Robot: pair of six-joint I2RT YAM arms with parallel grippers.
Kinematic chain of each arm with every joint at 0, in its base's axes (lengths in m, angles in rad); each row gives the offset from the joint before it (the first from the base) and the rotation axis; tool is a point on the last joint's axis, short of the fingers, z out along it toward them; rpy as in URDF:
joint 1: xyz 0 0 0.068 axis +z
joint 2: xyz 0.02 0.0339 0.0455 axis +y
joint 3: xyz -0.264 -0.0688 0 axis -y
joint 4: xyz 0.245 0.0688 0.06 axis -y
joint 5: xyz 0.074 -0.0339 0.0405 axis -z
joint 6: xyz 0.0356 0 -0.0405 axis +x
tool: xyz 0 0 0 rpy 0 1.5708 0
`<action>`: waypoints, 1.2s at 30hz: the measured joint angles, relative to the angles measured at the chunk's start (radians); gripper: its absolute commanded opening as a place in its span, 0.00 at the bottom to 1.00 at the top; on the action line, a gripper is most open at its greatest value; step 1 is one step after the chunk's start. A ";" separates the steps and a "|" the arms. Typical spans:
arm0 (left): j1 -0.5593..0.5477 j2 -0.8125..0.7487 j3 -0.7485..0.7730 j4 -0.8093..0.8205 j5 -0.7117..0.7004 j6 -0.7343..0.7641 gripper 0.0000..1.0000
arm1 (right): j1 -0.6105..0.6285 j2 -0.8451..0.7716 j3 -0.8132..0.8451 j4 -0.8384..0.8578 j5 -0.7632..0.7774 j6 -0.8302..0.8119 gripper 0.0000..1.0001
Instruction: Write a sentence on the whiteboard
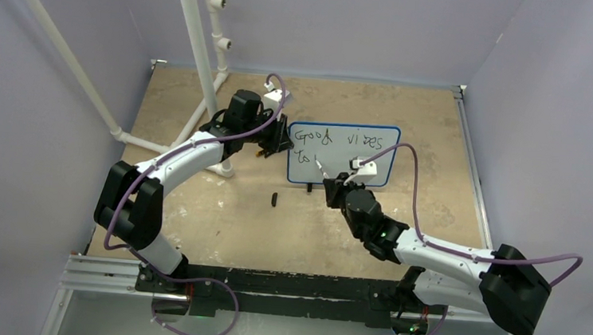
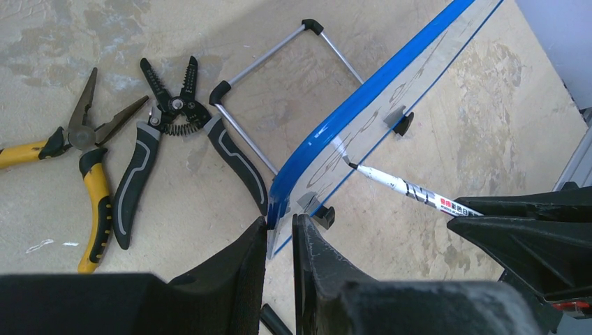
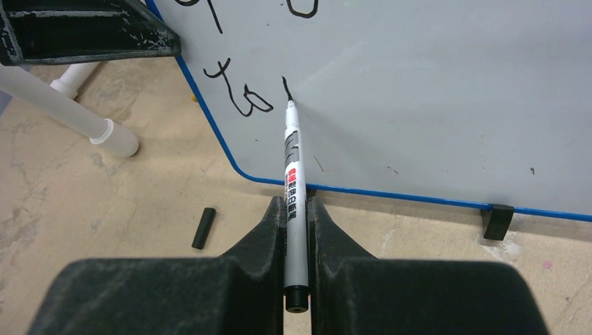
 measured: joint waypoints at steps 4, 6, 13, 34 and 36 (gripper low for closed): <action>0.000 0.000 0.000 0.000 0.000 0.000 0.19 | 0.000 -0.003 0.000 -0.024 0.000 0.028 0.00; 0.000 0.000 0.000 0.000 0.000 0.000 0.19 | 0.000 -0.008 -0.001 -0.029 0.000 0.033 0.00; 0.000 0.000 0.000 0.000 0.001 0.000 0.19 | -0.002 -0.089 -0.029 -0.031 0.000 0.027 0.00; 0.000 0.000 0.000 0.000 0.000 0.000 0.19 | -0.007 -0.033 -0.029 -0.003 0.006 -0.004 0.00; 0.000 0.000 0.000 0.000 0.000 0.000 0.19 | -0.007 -0.023 -0.029 -0.003 -0.007 0.001 0.00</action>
